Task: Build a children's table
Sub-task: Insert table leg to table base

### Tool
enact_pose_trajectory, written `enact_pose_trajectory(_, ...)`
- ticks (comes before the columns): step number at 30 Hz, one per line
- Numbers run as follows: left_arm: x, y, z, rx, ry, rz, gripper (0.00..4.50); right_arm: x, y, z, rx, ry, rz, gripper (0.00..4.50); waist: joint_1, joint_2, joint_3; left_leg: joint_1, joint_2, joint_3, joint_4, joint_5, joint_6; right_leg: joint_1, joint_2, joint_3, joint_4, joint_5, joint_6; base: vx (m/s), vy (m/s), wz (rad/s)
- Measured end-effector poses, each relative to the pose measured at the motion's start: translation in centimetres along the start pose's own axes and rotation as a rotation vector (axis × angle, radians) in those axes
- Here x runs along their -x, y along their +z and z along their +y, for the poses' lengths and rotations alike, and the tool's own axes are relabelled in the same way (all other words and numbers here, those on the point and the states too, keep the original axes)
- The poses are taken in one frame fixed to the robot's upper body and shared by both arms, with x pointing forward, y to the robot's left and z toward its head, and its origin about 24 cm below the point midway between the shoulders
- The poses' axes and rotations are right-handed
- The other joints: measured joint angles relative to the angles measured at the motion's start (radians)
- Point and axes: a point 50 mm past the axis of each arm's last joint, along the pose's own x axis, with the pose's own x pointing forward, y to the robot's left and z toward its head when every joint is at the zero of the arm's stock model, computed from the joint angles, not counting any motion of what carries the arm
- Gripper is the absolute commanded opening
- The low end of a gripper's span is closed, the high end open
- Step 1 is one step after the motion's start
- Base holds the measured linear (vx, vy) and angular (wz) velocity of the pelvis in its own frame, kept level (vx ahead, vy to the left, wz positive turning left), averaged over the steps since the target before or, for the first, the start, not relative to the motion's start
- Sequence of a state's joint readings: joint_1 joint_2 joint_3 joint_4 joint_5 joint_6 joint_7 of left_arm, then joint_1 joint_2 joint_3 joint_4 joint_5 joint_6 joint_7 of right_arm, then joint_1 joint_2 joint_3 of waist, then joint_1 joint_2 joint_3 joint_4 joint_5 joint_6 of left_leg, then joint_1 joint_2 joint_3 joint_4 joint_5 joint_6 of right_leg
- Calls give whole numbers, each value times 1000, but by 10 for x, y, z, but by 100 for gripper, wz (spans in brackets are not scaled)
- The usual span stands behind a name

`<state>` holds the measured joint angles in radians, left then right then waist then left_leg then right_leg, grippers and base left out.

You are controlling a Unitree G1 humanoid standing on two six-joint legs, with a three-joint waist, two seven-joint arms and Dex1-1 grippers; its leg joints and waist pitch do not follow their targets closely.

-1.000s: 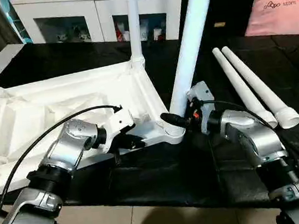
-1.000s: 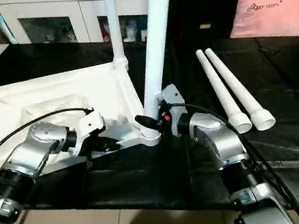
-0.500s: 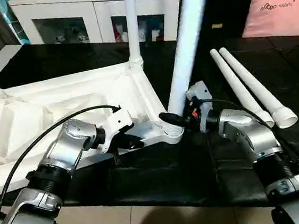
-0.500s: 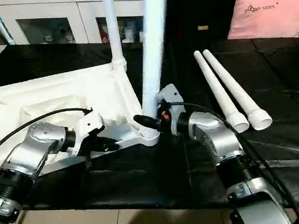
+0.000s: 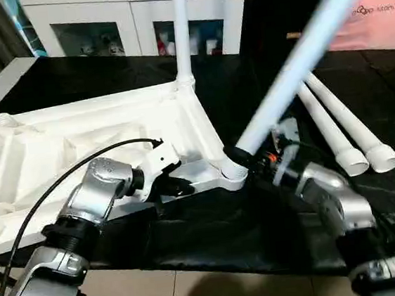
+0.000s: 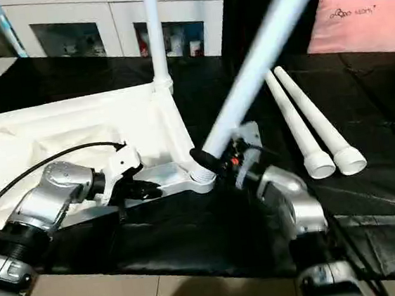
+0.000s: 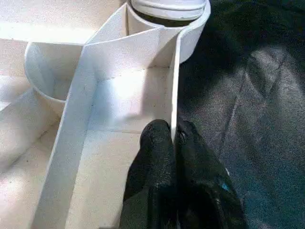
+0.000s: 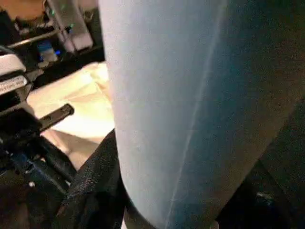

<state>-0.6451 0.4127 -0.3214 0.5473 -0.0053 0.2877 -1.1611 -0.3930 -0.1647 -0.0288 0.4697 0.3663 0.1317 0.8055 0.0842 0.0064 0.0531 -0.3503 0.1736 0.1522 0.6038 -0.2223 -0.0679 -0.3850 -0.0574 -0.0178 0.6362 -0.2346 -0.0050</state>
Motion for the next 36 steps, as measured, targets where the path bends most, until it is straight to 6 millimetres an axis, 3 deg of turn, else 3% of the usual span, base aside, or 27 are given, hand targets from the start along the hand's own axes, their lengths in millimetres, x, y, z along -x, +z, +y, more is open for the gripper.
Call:
enact_pose_trajectory(6, -3, 1, -1, 4, -22, -7, 0, 13, -11, 10, 57, -47, -80, 194, 7, 2, -1, 0, 0, 0, 0, 0, 0, 0, 0, 0, -1, 0, 0, 0, 0, 0)
enact_pose_trajectory(14, -4, 0, -2, 1, -29, -4, 0, 9, -1, 11, 333, 84, 75, 194, 5, 1, -1, 0, 0, 1, 0, 1, 0, 3, -1, 0, -1, 0, 0, 0, 0, 0)
enact_pose_trajectory(16, -4, 0, -2, -1, -29, -3, 0, 7, 3, 10, 383, 136, 127, 194, 6, -5, -2, 0, 1, 1, -1, 1, 1, 3, -1, -1, -1, 0, 0, 0, 0, 0)
enact_pose_trajectory(26, 1, -5, -2, -7, -19, 14, 0, -10, 6, 5, 368, 252, 217, 194, -2, -32, -13, 0, 1, 3, -2, 1, 1, 3, -1, 0, -1, 0, 0, 0, 0, 0)
enact_pose_trajectory(32, 5, -6, -3, -35, -42, 27, 0, -11, 5, 5, 319, 283, 205, 194, -8, -31, -13, 1, 2, 3, -2, 1, 1, 3, 0, 0, -1, 0, 0, 0, 0, 0)
enact_pose_trajectory(36, 5, -6, -5, -61, -63, 34, 0, -9, 5, 4, 313, 302, 207, 194, -6, -24, -13, 1, 2, 3, -2, 1, 1, 3, 0, -1, -3, 0, 0, 0, 0, 0)
